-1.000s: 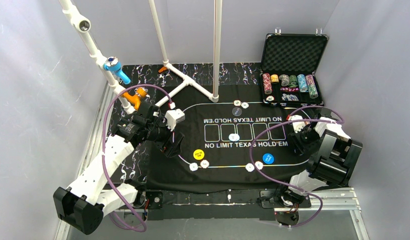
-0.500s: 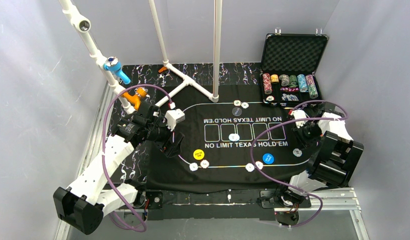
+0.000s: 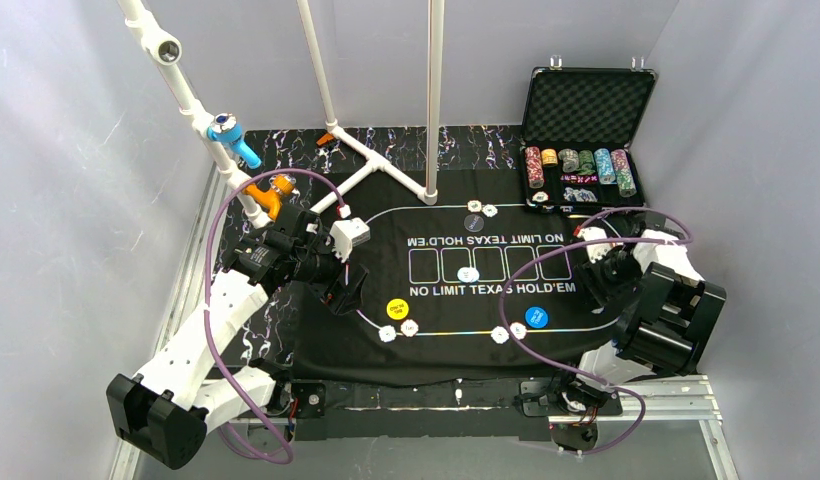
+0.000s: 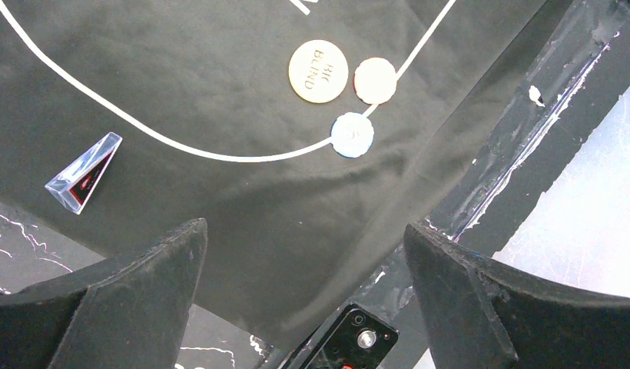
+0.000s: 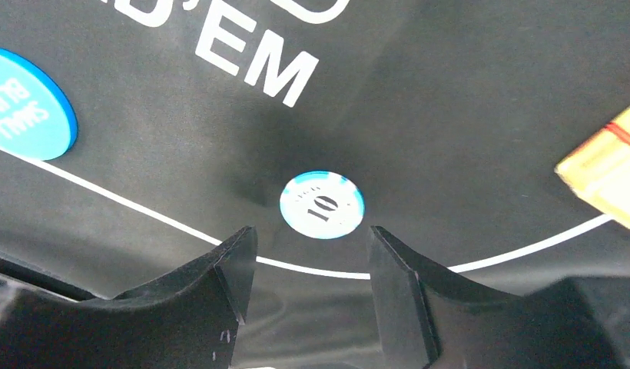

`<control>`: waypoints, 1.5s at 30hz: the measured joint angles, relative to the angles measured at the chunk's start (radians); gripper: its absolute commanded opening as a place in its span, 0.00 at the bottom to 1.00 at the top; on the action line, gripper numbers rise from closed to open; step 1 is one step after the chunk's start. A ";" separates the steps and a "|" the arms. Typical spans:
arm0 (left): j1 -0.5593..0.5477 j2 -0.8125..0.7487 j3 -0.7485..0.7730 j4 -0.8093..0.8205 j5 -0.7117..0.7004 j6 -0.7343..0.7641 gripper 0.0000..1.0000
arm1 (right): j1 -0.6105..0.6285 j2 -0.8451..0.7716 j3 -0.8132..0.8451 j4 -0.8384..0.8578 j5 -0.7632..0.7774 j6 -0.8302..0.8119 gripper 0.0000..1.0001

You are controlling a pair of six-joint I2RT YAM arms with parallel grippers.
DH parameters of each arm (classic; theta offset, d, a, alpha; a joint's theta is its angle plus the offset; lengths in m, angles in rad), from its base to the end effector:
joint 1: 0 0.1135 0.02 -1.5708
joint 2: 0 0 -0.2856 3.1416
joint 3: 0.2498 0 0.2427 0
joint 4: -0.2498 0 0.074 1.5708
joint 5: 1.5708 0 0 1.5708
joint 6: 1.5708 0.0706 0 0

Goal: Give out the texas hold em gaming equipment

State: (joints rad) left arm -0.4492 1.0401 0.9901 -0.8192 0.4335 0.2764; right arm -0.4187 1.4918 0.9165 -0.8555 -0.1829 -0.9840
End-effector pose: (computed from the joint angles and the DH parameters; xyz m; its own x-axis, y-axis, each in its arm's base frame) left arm 0.1695 -0.1146 0.3025 -0.4877 0.5101 -0.7085 0.8018 0.5827 -0.1325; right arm 0.2313 -0.0889 0.1786 -0.8145 -0.5338 -0.2272 -0.5448 0.8384 -0.0165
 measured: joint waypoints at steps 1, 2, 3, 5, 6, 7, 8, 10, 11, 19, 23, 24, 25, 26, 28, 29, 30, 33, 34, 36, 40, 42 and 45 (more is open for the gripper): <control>0.000 0.000 0.000 0.000 0.000 0.000 0.99 | 0.000 0.000 -0.019 0.011 0.002 0.002 0.63; 0.000 0.000 0.000 0.000 0.000 0.000 0.99 | 0.000 0.000 -0.038 0.024 0.005 0.004 0.62; 0.000 0.000 0.000 0.000 0.000 0.000 0.99 | 0.000 0.000 -0.052 0.036 0.008 0.005 0.62; 0.000 0.000 0.000 0.000 0.000 0.000 0.99 | 0.000 0.000 -0.081 0.062 0.020 0.006 0.61; 0.000 0.000 0.000 0.000 0.000 0.000 0.99 | 0.001 0.000 -0.089 0.076 0.029 0.006 0.59; 0.000 0.000 0.000 0.000 0.000 -0.001 1.00 | 0.002 -0.001 -0.093 0.089 0.034 0.007 0.58; 0.000 0.000 0.000 0.000 0.000 -0.001 0.99 | 0.002 -0.002 -0.098 0.104 0.040 0.008 0.56; 0.000 0.000 0.000 0.000 0.000 -0.002 0.99 | 0.008 -0.013 -0.114 0.126 0.055 0.010 0.54; 0.000 0.001 0.000 0.000 0.000 -0.003 0.99 | 0.012 -0.021 -0.124 0.137 0.063 0.009 0.53; 0.000 0.013 0.002 0.000 0.000 -0.004 0.99 | 0.020 -0.042 -0.147 0.171 0.083 0.008 0.36; 0.000 0.014 0.002 0.000 0.000 -0.004 0.99 | 0.021 -0.037 -0.141 0.166 0.083 0.008 0.31; 0.000 0.014 0.002 0.000 0.000 -0.004 0.99 | 0.021 -0.034 -0.137 0.163 0.083 0.008 0.30; 0.000 0.014 0.002 0.000 0.000 -0.004 0.99 | 0.021 -0.031 -0.134 0.159 0.083 0.008 0.29; 0.000 0.014 0.002 0.000 0.000 -0.004 0.99 | 0.021 -0.028 -0.130 0.155 0.082 0.008 0.29; 0.000 0.014 0.002 0.000 0.000 -0.004 0.99 | 0.021 -0.025 -0.124 0.148 0.082 0.007 0.28; 0.000 0.013 0.002 0.000 0.000 -0.004 0.99 | 0.021 -0.024 -0.121 0.144 0.082 0.007 0.27; 0.000 0.013 0.002 0.000 0.000 -0.004 0.99 | 0.020 -0.024 -0.117 0.139 0.081 0.006 0.26; 0.000 0.013 0.002 0.000 0.000 -0.004 0.99 | 0.020 -0.024 -0.095 0.120 0.080 0.003 0.22; 0.000 0.012 0.002 0.000 0.000 -0.004 0.99 | 0.020 -0.024 -0.088 0.119 0.080 0.002 0.21; 0.000 0.011 0.002 0.000 0.000 -0.004 0.99 | 0.019 -0.027 -0.068 0.119 0.091 -0.006 0.16; 0.000 0.009 0.002 0.000 0.000 -0.004 0.99 | 0.019 -0.027 -0.050 0.121 0.102 -0.008 0.11; 0.000 0.007 0.002 0.000 0.000 -0.004 0.99 | 0.019 -0.027 -0.050 0.121 0.106 -0.009 0.08; 0.000 0.003 0.002 0.000 0.000 -0.004 0.99 | 0.019 -0.027 -0.047 0.116 0.107 -0.010 0.06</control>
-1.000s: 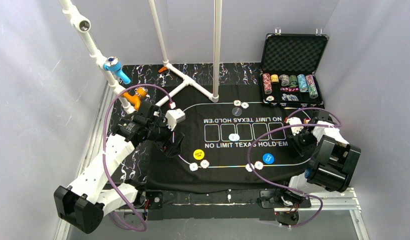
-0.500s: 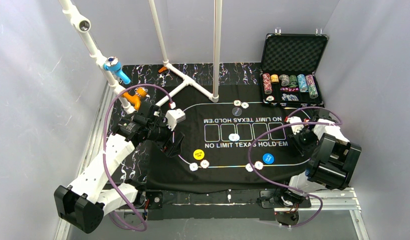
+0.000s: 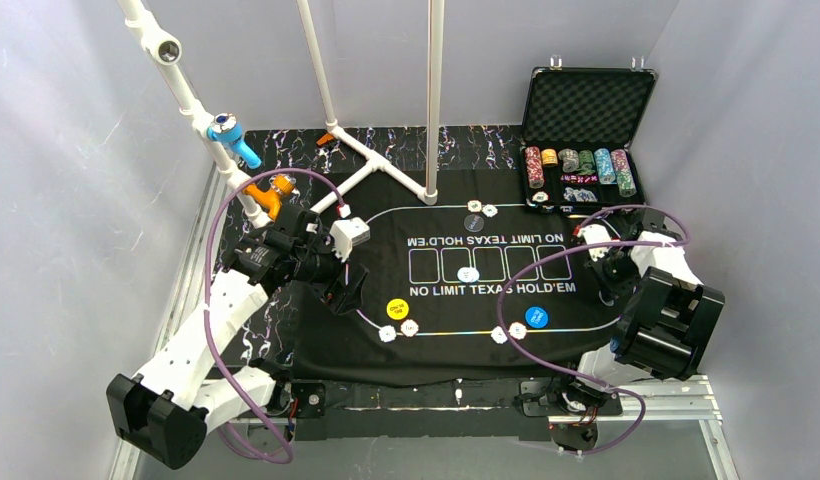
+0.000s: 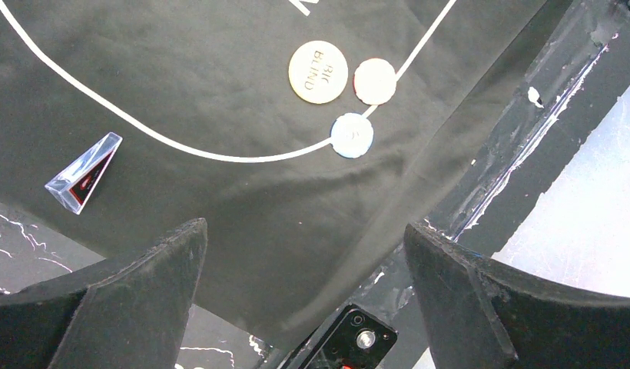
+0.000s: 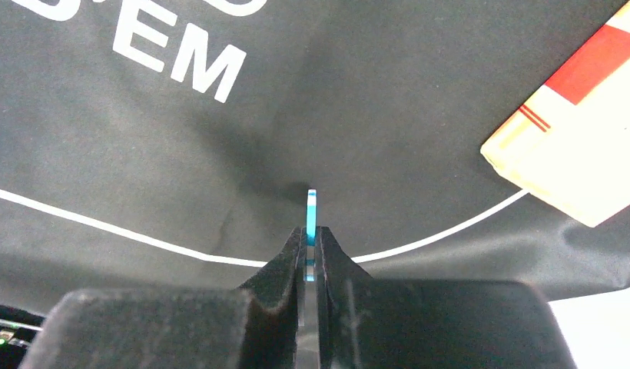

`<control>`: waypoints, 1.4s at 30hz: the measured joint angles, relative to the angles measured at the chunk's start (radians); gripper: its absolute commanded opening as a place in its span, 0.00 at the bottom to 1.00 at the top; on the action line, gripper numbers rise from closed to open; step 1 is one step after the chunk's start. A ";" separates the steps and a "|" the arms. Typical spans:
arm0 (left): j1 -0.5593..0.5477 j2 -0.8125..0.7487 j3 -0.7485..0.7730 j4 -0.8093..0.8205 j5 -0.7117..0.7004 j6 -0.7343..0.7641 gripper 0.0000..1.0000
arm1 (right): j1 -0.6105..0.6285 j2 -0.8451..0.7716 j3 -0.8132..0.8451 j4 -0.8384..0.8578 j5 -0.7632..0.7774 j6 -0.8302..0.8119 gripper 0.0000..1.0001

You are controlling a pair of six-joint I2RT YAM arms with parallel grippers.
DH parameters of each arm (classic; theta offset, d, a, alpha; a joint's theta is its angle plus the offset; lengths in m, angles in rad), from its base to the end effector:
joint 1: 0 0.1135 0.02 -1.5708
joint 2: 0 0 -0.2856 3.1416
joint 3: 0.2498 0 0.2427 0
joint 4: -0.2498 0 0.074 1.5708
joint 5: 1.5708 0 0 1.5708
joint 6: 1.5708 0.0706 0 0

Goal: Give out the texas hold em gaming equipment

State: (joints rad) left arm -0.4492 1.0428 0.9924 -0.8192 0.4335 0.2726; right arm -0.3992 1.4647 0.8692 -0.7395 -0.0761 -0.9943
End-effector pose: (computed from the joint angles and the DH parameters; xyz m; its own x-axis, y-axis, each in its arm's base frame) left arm 0.1701 -0.1149 0.3028 -0.4910 0.5080 -0.7077 0.7999 0.5846 -0.1354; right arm 0.2341 -0.0929 0.1749 -0.7995 -0.5700 -0.1893 -0.5487 0.8214 -0.1556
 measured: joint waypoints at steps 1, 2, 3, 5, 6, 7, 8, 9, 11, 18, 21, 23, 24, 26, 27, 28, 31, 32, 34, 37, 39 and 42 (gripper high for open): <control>0.000 -0.002 0.000 0.000 0.000 0.000 0.99 | 0.000 0.000 0.004 -0.008 -0.001 0.000 0.06; 0.000 -0.004 0.000 0.000 0.000 0.000 0.99 | 0.000 0.000 0.013 -0.023 -0.002 0.001 0.06; 0.000 -0.006 0.000 0.000 0.000 0.000 0.99 | 0.000 0.000 0.029 -0.042 -0.008 0.002 0.06; 0.000 -0.007 0.000 0.000 0.000 0.000 0.99 | 0.000 -0.002 0.074 -0.084 -0.034 0.006 0.06; 0.000 -0.007 0.000 0.000 0.000 0.000 0.99 | 0.003 -0.004 0.098 -0.103 -0.051 0.010 0.06; 0.000 -0.007 0.000 0.000 0.000 0.000 0.99 | 0.009 -0.010 0.130 -0.125 -0.069 0.019 0.07; 0.000 -0.007 0.000 0.000 0.000 0.000 0.99 | 0.017 -0.016 0.155 -0.138 -0.084 0.026 0.07; 0.000 -0.007 0.000 0.000 0.000 0.000 0.99 | 0.036 -0.024 0.187 -0.155 -0.097 0.039 0.07; 0.000 -0.007 0.000 0.000 0.000 0.000 0.99 | 0.105 -0.036 0.240 -0.173 -0.126 0.078 0.07; 0.000 -0.017 -0.001 0.002 0.000 0.000 0.99 | 0.435 0.021 0.357 -0.148 -0.215 0.287 0.01; 0.000 -0.029 -0.002 0.003 0.000 0.000 0.99 | 0.532 0.130 0.439 -0.116 -0.248 0.383 0.01; 0.000 -0.033 -0.003 0.003 0.000 0.000 0.99 | 0.573 0.210 0.497 -0.085 -0.262 0.444 0.01; 0.000 -0.034 -0.003 0.004 0.000 0.000 0.99 | 0.584 0.240 0.518 -0.070 -0.266 0.467 0.01; 0.000 -0.034 -0.003 0.004 0.000 0.000 0.99 | 0.604 0.303 0.563 -0.035 -0.272 0.518 0.01; 0.000 -0.034 -0.003 0.004 0.000 0.001 0.99 | 0.610 0.331 0.584 -0.016 -0.274 0.542 0.01; 0.000 -0.034 -0.003 0.004 0.000 0.001 0.99 | 0.615 0.357 0.603 0.003 -0.277 0.566 0.01; 0.000 -0.036 -0.004 0.004 0.000 0.001 0.99 | 0.618 0.426 0.657 0.059 -0.293 0.634 0.01; 0.000 -0.038 -0.005 0.004 0.000 0.001 0.99 | 0.618 0.449 0.678 0.076 -0.300 0.659 0.01; 0.000 -0.043 -0.009 0.005 0.000 0.001 0.99 | 0.618 0.501 0.719 0.112 -0.321 0.705 0.01; 0.000 -0.054 -0.019 0.005 0.000 0.001 0.99 | 0.620 0.573 0.771 0.151 -0.356 0.760 0.01; 0.000 -0.058 -0.021 0.005 0.001 0.001 0.99 | 0.623 0.619 0.804 0.170 -0.381 0.788 0.01; 0.000 -0.063 -0.024 0.006 0.000 0.001 0.99 | 0.631 0.674 0.839 0.187 -0.423 0.829 0.01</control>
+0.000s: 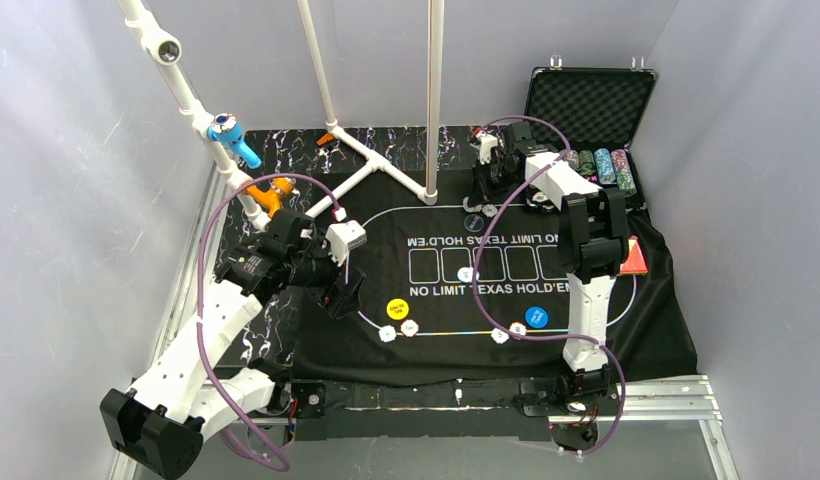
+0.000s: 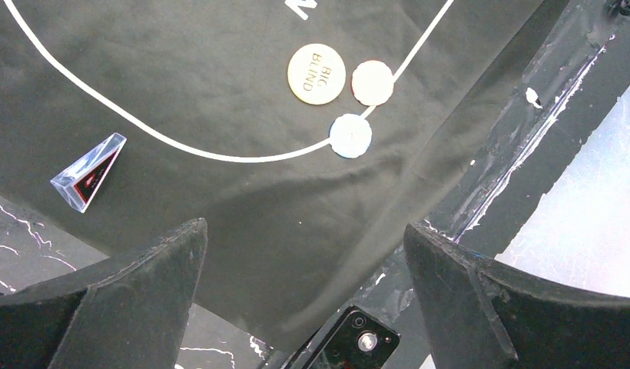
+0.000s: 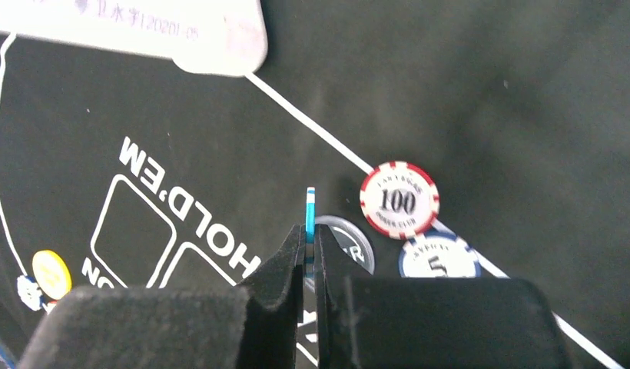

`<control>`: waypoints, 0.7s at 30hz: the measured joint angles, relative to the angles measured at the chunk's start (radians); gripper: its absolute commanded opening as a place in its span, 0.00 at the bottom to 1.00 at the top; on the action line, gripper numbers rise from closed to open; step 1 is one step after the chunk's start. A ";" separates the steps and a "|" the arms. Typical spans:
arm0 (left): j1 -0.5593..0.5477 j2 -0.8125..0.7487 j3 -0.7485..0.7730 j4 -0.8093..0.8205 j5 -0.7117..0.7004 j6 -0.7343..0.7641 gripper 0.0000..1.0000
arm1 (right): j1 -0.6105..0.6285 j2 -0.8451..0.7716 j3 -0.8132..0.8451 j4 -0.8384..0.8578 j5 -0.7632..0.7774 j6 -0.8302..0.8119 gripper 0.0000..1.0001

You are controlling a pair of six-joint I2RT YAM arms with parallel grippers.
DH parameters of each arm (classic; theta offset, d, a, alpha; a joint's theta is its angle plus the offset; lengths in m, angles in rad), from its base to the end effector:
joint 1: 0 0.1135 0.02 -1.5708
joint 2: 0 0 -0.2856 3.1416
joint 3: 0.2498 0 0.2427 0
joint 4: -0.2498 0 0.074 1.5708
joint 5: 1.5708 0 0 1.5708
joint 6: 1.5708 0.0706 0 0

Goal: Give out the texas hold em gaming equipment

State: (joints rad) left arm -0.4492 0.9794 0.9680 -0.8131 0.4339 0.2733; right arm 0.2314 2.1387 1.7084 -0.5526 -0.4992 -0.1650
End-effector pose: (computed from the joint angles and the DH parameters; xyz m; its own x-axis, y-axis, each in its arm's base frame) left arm 0.1586 -0.1094 0.3065 -0.4611 0.4941 -0.7370 0.8055 0.5816 -0.1140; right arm 0.4670 0.1448 0.1975 -0.7234 -0.3186 -0.6125 -0.5866 0.7516 0.3018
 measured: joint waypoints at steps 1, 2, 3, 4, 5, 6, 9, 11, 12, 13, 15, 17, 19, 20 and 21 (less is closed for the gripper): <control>0.000 -0.002 -0.002 0.001 0.000 0.000 0.99 | 0.003 0.015 0.010 0.005 -0.010 0.008 0.02; 0.000 -0.004 -0.005 0.003 0.000 0.000 0.99 | 0.008 0.033 0.024 0.008 -0.019 0.019 0.02; 0.000 -0.006 -0.007 0.002 0.000 0.001 0.99 | 0.012 0.045 0.031 0.010 -0.027 0.027 0.03; 0.000 -0.007 -0.010 0.002 0.000 0.002 0.99 | 0.017 0.057 0.039 0.012 -0.034 0.034 0.04; 0.000 -0.008 -0.012 0.002 0.000 0.003 0.99 | 0.021 0.066 0.045 0.014 -0.040 0.039 0.05; 0.000 -0.008 -0.013 0.002 0.000 0.004 0.99 | 0.027 0.074 0.049 0.018 -0.046 0.044 0.06; 0.000 -0.008 -0.014 0.003 0.000 0.004 0.99 | 0.042 0.086 0.050 0.024 -0.053 0.055 0.08; 0.000 -0.008 -0.014 0.003 0.000 0.005 0.99 | 0.050 0.092 0.053 0.026 -0.054 0.058 0.09; 0.000 -0.008 -0.014 0.003 0.000 0.005 0.99 | 0.053 0.095 0.058 0.025 -0.054 0.058 0.11; 0.000 -0.008 -0.014 0.003 0.000 0.005 0.99 | 0.057 0.099 0.064 0.024 -0.054 0.058 0.14; 0.000 -0.008 -0.014 0.004 0.000 0.005 0.99 | 0.062 0.108 0.078 0.024 -0.053 0.058 0.24; 0.000 -0.008 -0.014 0.005 0.000 0.005 0.99 | 0.065 0.116 0.091 0.023 -0.045 0.059 0.32; 0.000 -0.008 -0.014 0.005 0.000 0.006 0.99 | 0.065 0.122 0.101 0.017 -0.031 0.057 0.36; 0.000 -0.008 -0.014 0.005 0.000 0.006 0.99 | 0.065 0.124 0.104 0.013 -0.023 0.056 0.39; 0.000 -0.008 -0.014 0.005 0.000 0.007 0.99 | 0.065 0.125 0.106 0.005 -0.016 0.054 0.42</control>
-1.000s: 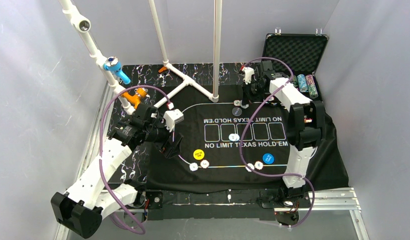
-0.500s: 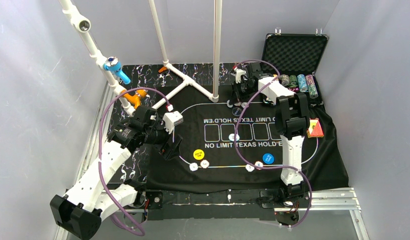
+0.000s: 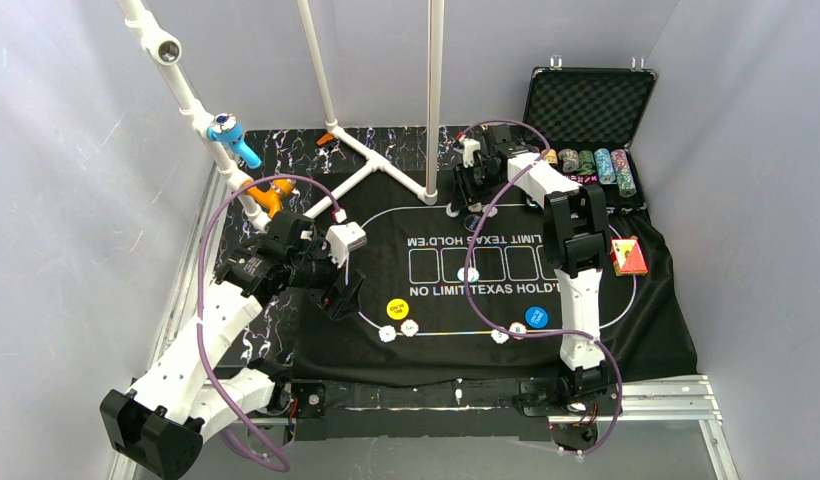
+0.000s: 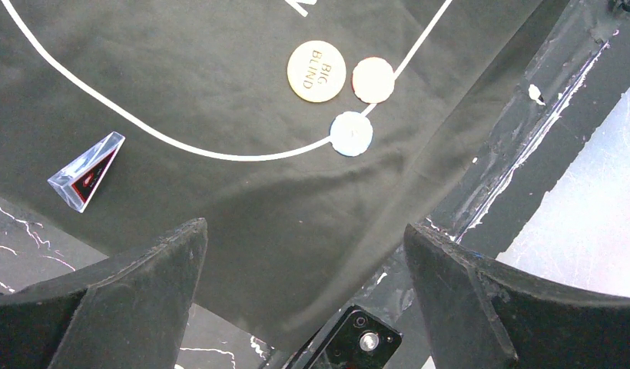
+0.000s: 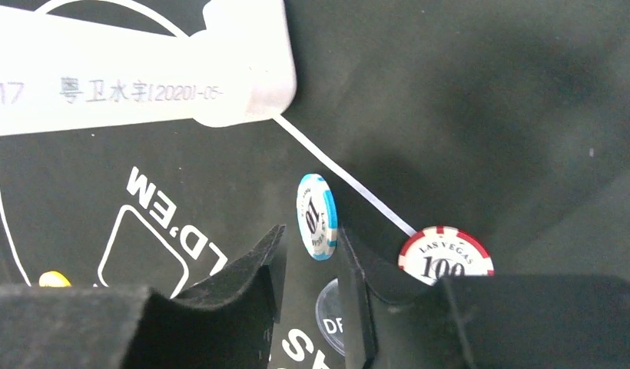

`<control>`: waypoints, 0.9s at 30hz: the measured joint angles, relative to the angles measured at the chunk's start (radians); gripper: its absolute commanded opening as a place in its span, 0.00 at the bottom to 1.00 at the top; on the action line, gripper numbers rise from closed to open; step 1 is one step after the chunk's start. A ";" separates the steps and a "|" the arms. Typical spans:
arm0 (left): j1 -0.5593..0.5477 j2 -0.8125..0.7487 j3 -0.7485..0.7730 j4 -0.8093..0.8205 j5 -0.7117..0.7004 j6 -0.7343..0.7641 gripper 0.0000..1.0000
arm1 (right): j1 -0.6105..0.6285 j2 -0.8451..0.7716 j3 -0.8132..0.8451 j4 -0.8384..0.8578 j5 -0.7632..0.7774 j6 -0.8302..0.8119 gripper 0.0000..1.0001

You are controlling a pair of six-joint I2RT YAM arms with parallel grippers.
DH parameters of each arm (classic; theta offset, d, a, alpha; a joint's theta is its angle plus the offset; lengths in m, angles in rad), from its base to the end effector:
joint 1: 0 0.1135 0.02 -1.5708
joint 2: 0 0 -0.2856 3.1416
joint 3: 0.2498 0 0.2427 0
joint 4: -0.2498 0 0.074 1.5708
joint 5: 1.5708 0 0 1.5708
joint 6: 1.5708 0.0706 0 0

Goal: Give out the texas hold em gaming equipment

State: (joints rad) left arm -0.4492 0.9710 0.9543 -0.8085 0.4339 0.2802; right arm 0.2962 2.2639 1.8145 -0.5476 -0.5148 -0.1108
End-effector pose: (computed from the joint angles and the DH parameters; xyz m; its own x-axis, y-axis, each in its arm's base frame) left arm 0.1570 -0.1086 0.3039 -0.4560 0.4984 -0.7374 0.8086 0.5782 -0.1092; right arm 0.4814 0.1832 0.1713 -0.7420 -0.3271 -0.5852 -0.5954 0.7228 0.3509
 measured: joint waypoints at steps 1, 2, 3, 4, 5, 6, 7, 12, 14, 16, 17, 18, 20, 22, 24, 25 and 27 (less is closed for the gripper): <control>0.000 0.000 0.000 0.000 0.000 0.000 0.99 | 0.000 0.001 0.005 -0.011 0.009 -0.002 0.45; 0.000 0.000 0.000 0.000 0.000 0.000 0.99 | 0.000 0.001 0.011 -0.022 0.018 -0.004 0.46; 0.000 0.000 0.000 0.000 0.000 0.000 0.99 | 0.000 0.001 0.017 -0.031 0.026 -0.007 0.48; 0.000 0.000 0.000 0.000 0.000 0.000 0.99 | 0.000 0.001 0.027 -0.041 0.037 -0.015 0.50; 0.000 0.000 0.000 0.000 0.000 0.000 0.99 | 0.000 0.001 0.038 -0.052 0.051 -0.023 0.53; 0.000 0.000 0.000 0.000 0.000 0.000 0.99 | 0.000 0.000 0.045 -0.059 0.062 -0.028 0.54; 0.000 0.000 0.000 0.000 0.000 0.000 0.99 | 0.000 -0.003 0.051 -0.067 0.076 -0.038 0.57; 0.000 -0.012 -0.004 0.000 0.001 0.001 0.99 | 0.000 -0.094 0.015 -0.125 0.151 -0.117 0.66; 0.000 -0.016 -0.006 0.000 0.002 0.002 0.99 | 0.000 -0.194 -0.070 -0.129 0.161 -0.158 0.71; 0.000 -0.016 -0.006 0.000 0.003 0.002 1.00 | 0.000 -0.299 -0.164 -0.141 0.165 -0.189 0.75; 0.000 -0.016 -0.006 0.000 0.004 0.002 0.99 | 0.000 -0.345 -0.208 -0.143 0.164 -0.205 0.77; 0.000 -0.016 -0.006 0.000 0.007 0.002 0.99 | 0.001 -0.399 -0.268 -0.143 0.164 -0.219 0.78; 0.000 -0.016 -0.007 0.000 0.013 0.002 0.99 | 0.008 -0.487 -0.375 -0.154 0.169 -0.239 0.79; 0.000 -0.016 -0.009 0.000 0.020 0.004 0.99 | 0.029 -0.545 -0.464 -0.156 0.187 -0.253 0.80; 0.000 -0.016 -0.010 0.000 0.024 0.005 0.99 | 0.072 -0.581 -0.535 -0.154 0.218 -0.260 0.80; 0.000 -0.016 -0.010 0.000 0.026 0.005 0.99 | 0.102 -0.592 -0.563 -0.152 0.240 -0.263 0.80; 0.000 -0.016 -0.010 0.000 0.028 0.005 0.99 | 0.161 -0.600 -0.595 -0.149 0.281 -0.267 0.80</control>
State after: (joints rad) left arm -0.4492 0.9554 0.9440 -0.8082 0.4618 0.2852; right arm 0.4572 1.6642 1.2194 -0.6964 -0.2340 -0.3782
